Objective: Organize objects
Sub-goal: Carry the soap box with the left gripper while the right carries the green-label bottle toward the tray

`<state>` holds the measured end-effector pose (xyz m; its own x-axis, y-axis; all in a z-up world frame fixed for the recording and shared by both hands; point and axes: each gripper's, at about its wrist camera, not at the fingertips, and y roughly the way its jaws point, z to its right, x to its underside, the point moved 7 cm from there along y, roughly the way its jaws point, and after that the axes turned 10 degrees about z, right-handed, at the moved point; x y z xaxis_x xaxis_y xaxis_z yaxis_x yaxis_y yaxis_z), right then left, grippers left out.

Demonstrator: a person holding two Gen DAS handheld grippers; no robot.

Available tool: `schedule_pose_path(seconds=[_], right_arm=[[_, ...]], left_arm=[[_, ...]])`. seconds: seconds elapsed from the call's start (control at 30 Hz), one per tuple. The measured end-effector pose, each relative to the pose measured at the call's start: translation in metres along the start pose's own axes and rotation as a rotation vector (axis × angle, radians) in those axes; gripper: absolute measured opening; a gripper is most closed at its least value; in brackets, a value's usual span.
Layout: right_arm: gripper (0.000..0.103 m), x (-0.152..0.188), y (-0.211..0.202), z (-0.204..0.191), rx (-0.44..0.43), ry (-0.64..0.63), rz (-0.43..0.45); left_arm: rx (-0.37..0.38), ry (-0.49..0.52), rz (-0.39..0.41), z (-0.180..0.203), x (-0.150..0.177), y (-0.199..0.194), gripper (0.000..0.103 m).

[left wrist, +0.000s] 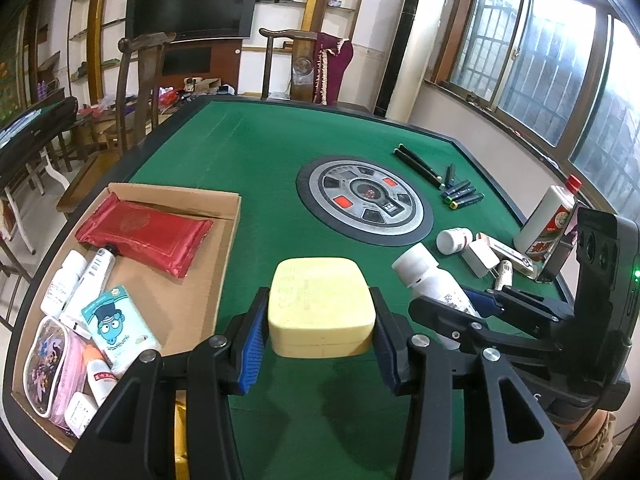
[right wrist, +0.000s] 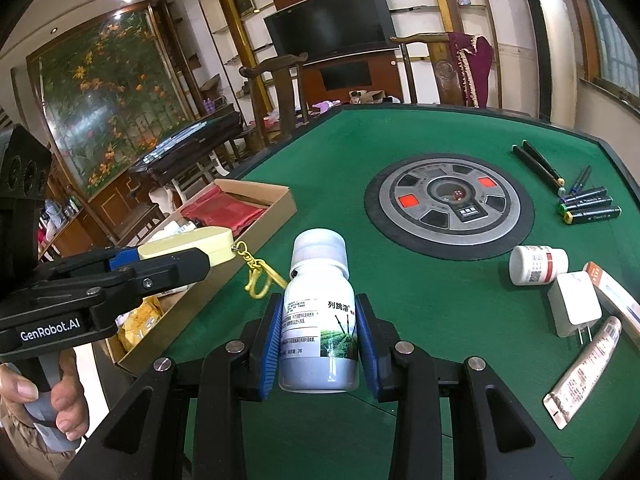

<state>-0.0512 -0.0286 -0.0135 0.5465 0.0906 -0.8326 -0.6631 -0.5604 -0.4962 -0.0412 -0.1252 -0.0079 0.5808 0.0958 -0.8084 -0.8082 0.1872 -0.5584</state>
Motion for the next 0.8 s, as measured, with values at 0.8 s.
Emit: schedule_pose_path(seconds=[0.8], right_arm=[[0.037, -0.002, 0.009, -0.019, -0.026, -0.023, -0.009]], left_arm=[[-0.058, -0.027, 0.017, -0.032, -0.001, -0.015, 0.046]])
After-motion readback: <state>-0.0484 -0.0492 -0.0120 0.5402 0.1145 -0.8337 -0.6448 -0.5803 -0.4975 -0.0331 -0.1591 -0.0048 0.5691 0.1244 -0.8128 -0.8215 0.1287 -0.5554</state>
